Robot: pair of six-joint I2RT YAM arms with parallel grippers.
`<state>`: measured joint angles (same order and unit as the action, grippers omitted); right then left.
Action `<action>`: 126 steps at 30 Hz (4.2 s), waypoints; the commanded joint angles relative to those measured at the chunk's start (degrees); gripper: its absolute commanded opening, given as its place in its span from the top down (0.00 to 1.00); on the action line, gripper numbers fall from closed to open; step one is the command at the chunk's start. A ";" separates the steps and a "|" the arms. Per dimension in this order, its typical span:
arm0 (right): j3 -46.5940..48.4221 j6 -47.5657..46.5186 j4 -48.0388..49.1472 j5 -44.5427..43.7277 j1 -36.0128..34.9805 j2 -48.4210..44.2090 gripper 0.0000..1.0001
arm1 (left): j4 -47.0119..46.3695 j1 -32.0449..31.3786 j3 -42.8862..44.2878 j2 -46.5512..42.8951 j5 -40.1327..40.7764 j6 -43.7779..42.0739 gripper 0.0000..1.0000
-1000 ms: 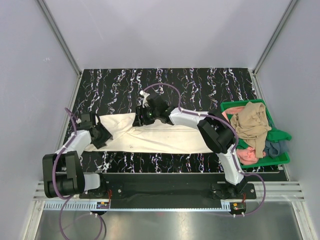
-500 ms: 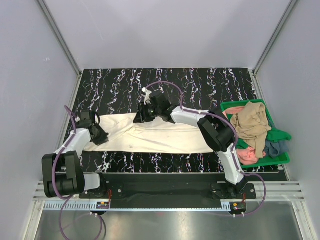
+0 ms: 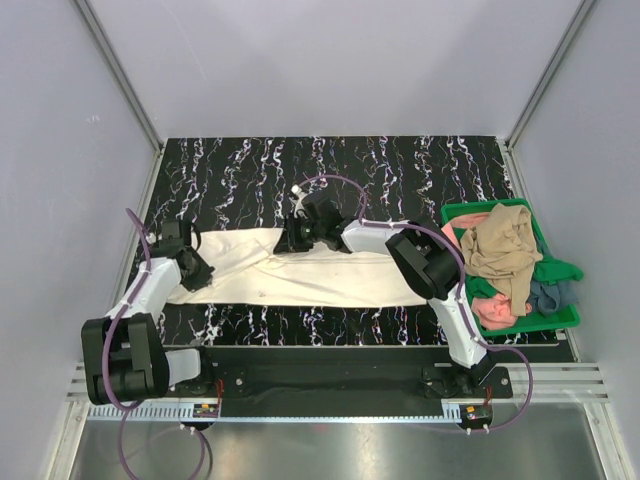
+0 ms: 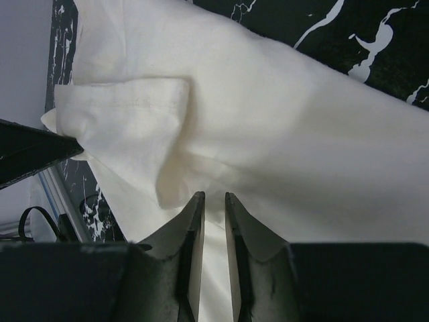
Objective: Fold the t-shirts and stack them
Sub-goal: Fold the tshirt
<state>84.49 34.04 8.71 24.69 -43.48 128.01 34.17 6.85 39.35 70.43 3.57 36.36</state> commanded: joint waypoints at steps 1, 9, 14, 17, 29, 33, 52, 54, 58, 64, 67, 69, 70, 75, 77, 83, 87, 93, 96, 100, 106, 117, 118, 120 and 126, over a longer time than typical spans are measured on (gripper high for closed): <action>-0.55 0.76 2.28 0.01 0.42 0.14 0.76 | 0.46 -1.14 -1.21 1.63 3.54 0.99 1.00; 0.06 -0.82 -1.67 -0.87 0.50 -1.00 0.80 | 2.38 -1.23 0.98 1.99 1.70 1.70 0.68; 0.94 -0.38 -6.68 -3.67 0.50 -3.90 0.73 | 5.03 1.39 12.21 1.37 6.61 -3.48 0.53; 0.94 1.81 -10.73 -6.84 0.68 -6.45 0.67 | 3.45 5.26 15.22 4.18 4.00 -6.30 0.51; -4.95 1.91 -11.08 -7.37 3.32 -11.46 0.68 | -2.44 9.67 27.25 25.26 -2.09 -10.17 0.52; -4.60 0.94 -11.08 -8.51 5.42 -10.15 0.69 | -2.62 10.02 31.65 30.18 -1.73 -10.87 0.53; -3.80 4.19 -15.30 -18.01 15.62 -3.81 0.74 | -1.92 13.63 42.81 44.52 2.93 -11.40 0.80; -3.54 3.23 -15.13 -17.48 15.89 -3.99 0.72 | -2.00 13.63 44.31 46.19 0.83 -11.40 0.77; -1.35 1.64 -14.95 -14.33 15.89 -4.08 0.70 | -2.18 13.63 51.15 49.53 -7.68 -12.36 0.74; 1.12 -0.47 -17.32 -10.82 15.89 -7.06 0.69 | -0.52 12.84 55.92 45.33 -11.32 -10.87 0.60; 0.07 -0.03 -17.76 -11.32 15.45 -9.52 0.68 | 3.96 11.26 55.49 39.72 -4.91 -11.30 0.58; -1.25 0.50 -18.02 -11.50 15.19 -11.28 0.69 | 5.37 10.20 54.34 37.77 -3.75 -12.45 0.58; -1.78 0.85 -18.11 -11.42 15.27 -11.72 0.69 | 5.64 9.50 52.25 36.63 -3.75 -12.80 0.58; -8.71 1.29 -20.48 -15.09 15.36 -17.68 0.72 | 5.29 3.17 43.98 30.29 -2.07 -12.54 0.58; -11.78 0.77 -22.41 -17.38 15.53 -19.71 0.73 | 5.12 2.12 41.25 30.55 -3.22 -11.58 0.58; -19.34 -0.38 -26.64 -23.10 16.50 -25.08 0.73 | 4.76 1.94 35.53 32.48 -1.57 -9.11 0.58; -24.01 -0.47 -26.64 -29.85 17.82 -27.54 0.73 | 4.41 2.02 35.09 35.82 0.99 -7.97 0.58; -26.83 -2.31 -26.73 -29.96 18.35 -25.97 0.73 | 4.41 2.11 37.81 42.59 2.05 -7.18 0.58; -27.54 -2.57 -26.99 -27.35 18.43 -27.72 0.73 | 4.32 2.02 42.10 45.49 1.35 -7.35 0.58; -25.61 -2.84 -30.06 -25.04 18.87 -33.51 0.68 | 4.06 1.85 50.45 51.54 -1.27 -7.18 0.57; -19.63 -3.81 -32.79 -28.46 19.31 -41.95 0.64 | 0.56 0.45 69.78 65.84 -15.77 -3.23 0.57; -14.35 -6.88 -31.38 -29.00 19.40 -39.85 0.63 | -15.00 -2.02 83.81 70.21 -34.33 0.92 0.48; -14.79 -6.80 -31.39 -28.56 19.40 -40.11 0.63 | -15.71 -2.02 82.48 66.71 -34.51 0.21 0.48; -15.58 -6.62 -31.21 -27.50 19.40 -40.90 0.62 | -16.59 -2.45 77.12 60.13 -33.64 -1.72 0.48; -19.62 -5.57 -31.30 -24.78 19.40 -45.56 0.60 | -18.09 -6.58 58.49 42.63 -25.73 -5.07 0.47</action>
<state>66.26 28.58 -23.05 -1.98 -24.32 86.59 21.34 3.16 102.65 125.16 -24.67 33.78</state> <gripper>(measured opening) 0.394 0.527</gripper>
